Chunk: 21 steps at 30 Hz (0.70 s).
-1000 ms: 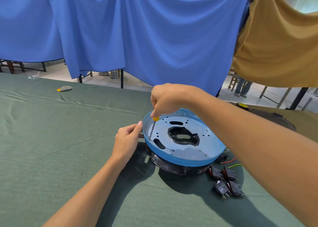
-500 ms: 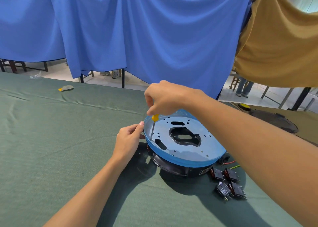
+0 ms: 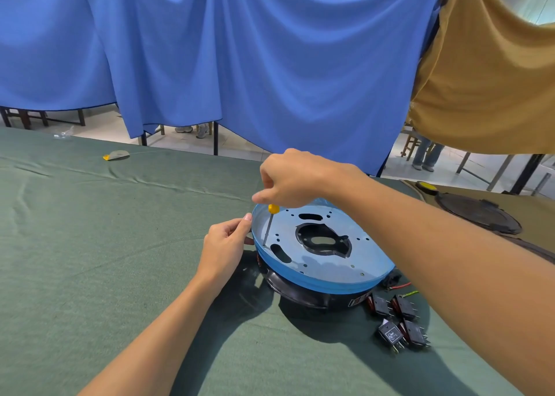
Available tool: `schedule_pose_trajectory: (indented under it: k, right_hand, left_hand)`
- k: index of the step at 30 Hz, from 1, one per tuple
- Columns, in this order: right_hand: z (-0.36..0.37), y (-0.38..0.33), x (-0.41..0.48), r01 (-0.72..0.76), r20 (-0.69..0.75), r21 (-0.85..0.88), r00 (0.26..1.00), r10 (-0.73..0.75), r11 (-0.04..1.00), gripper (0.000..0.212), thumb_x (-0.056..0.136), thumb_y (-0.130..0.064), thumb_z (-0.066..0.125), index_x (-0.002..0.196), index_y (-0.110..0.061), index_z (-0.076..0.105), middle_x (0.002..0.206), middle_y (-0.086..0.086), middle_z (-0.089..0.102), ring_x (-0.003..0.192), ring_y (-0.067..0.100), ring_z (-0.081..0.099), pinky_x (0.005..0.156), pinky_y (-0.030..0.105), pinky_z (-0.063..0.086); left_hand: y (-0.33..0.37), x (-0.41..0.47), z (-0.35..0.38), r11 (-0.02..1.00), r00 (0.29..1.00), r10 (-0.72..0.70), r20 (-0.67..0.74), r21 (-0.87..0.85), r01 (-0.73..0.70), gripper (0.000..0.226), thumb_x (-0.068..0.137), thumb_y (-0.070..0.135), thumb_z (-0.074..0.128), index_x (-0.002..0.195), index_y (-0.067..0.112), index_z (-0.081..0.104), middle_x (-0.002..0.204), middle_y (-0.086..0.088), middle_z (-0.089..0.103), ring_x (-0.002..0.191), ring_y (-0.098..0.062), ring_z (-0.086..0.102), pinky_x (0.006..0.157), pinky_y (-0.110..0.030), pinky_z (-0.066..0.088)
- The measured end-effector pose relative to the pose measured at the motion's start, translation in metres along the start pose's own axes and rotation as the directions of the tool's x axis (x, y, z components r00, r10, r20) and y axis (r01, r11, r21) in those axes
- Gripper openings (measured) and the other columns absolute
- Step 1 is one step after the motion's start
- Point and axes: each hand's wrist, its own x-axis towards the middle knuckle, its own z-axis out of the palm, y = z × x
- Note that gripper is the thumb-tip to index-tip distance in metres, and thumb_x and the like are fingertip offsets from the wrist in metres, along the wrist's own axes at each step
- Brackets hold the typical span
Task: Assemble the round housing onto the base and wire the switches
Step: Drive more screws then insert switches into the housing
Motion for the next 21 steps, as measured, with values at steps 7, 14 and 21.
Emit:
schedule_pose_trajectory:
  k: [7,14,21]
  right_hand:
    - [-0.008,-0.004,-0.006,0.055,0.084,-0.006,0.995,-0.054,0.998,0.023,0.087,-0.024,0.060,0.089,-0.002,0.068,0.074,0.005,0.058,0.065,0.018,0.044,0.050,0.027,0.034]
    - [-0.008,-0.013,0.009,-0.114,0.093,0.033,0.989,0.111,0.993,0.032,0.087,-0.016,0.056,0.056,-0.010,0.050,0.035,-0.001,0.045,0.038,0.016,0.040,0.036,0.015,0.029]
    - [-0.011,0.000,0.004,-0.224,0.289,0.192,0.943,0.164,0.955,0.030,0.095,-0.023,0.052,0.070,-0.006,0.056,0.062,0.007,0.052,0.045,0.018,0.035,0.043,0.022,0.030]
  left_hand:
    - [-0.001,0.001,0.000,1.000,1.000,0.014,0.000,0.027,-0.014,0.037,0.102,0.033,0.049,0.083,0.021,0.078,0.080,0.004,0.077,0.081,-0.015,0.072,0.078,-0.041,0.056]
    - [0.001,0.000,0.001,0.999,1.000,0.007,-0.016,0.045,-0.006,0.036,0.102,0.033,0.049,0.086,0.020,0.079,0.081,0.003,0.077,0.082,-0.015,0.072,0.078,-0.042,0.057]
    - [0.003,-0.001,0.001,0.999,1.000,-0.010,-0.010,0.039,0.010,0.036,0.102,0.034,0.048,0.092,0.016,0.078,0.086,0.000,0.077,0.086,-0.020,0.072,0.084,-0.052,0.057]
